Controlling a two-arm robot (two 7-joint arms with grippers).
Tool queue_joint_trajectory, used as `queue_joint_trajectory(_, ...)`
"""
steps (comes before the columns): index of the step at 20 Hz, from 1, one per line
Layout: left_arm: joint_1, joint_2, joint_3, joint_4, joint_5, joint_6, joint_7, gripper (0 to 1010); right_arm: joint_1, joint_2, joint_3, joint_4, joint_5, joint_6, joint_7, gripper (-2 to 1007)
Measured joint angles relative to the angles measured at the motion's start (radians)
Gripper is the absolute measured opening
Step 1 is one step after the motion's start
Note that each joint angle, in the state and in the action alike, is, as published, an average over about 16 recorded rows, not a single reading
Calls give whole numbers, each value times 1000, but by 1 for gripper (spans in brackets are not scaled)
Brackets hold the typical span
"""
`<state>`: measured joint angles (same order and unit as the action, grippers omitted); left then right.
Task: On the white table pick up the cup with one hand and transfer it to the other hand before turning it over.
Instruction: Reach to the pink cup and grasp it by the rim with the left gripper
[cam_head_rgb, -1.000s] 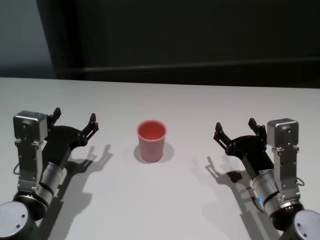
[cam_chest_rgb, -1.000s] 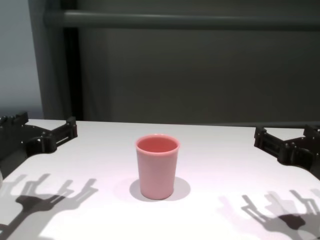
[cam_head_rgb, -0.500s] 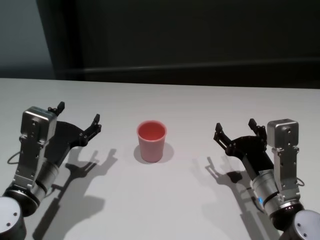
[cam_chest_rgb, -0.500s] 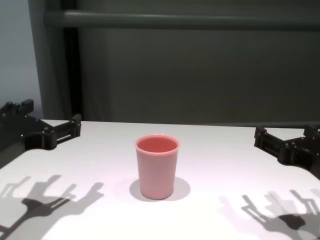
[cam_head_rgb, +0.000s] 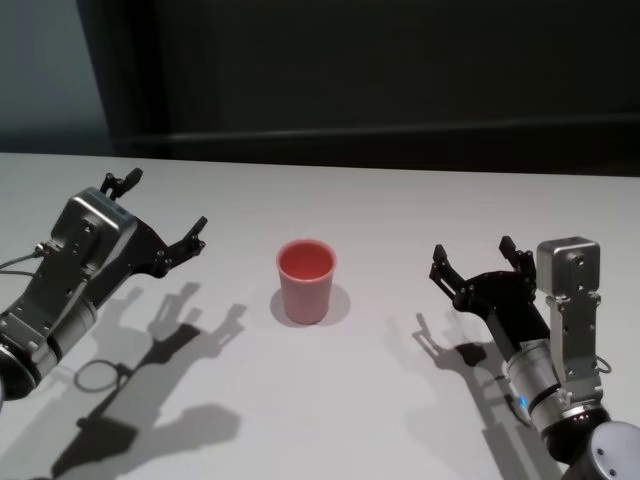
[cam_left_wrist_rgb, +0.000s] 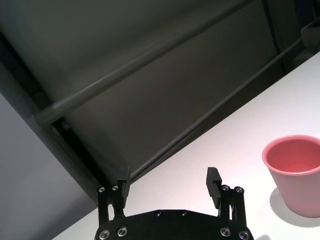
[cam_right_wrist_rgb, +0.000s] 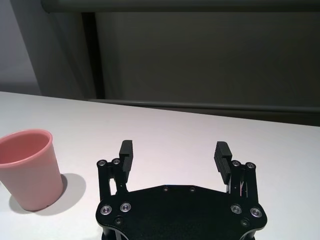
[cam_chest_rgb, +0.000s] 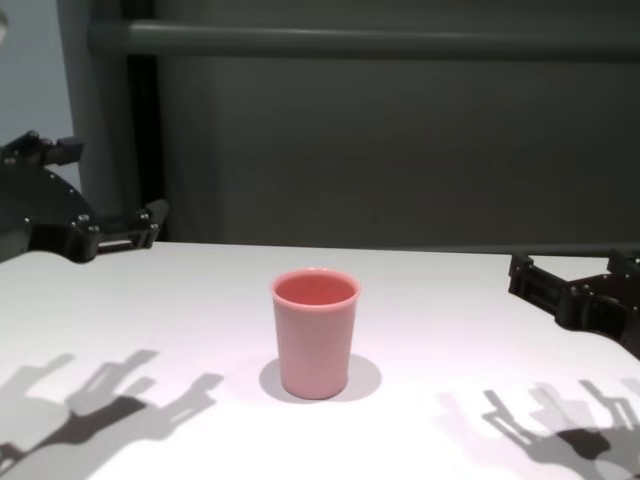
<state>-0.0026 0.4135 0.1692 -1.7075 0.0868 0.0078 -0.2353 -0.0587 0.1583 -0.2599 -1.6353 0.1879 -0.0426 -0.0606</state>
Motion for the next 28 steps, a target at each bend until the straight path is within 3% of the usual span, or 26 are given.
queue_joint_trajectory(7, -39, 108, 19, -68, 70, 26, -110, 1001, 0, 0, 0, 0, 0, 0, 0, 1000)
queue_joint_trajectory(13, -106, 196, 64, -95, 118, 25, -217, 1001, 0, 0, 0, 0, 0, 0, 0, 1000)
queue_joint_trajectory(20, -229, 278, 153, -81, 170, -2, -349, 1001, 0, 0, 0, 0, 0, 0, 0, 1000)
queue_joint_trajectory(28, -394, 328, 272, -32, 231, -56, -502, 1001, 0, 0, 0, 0, 0, 0, 0, 1000)
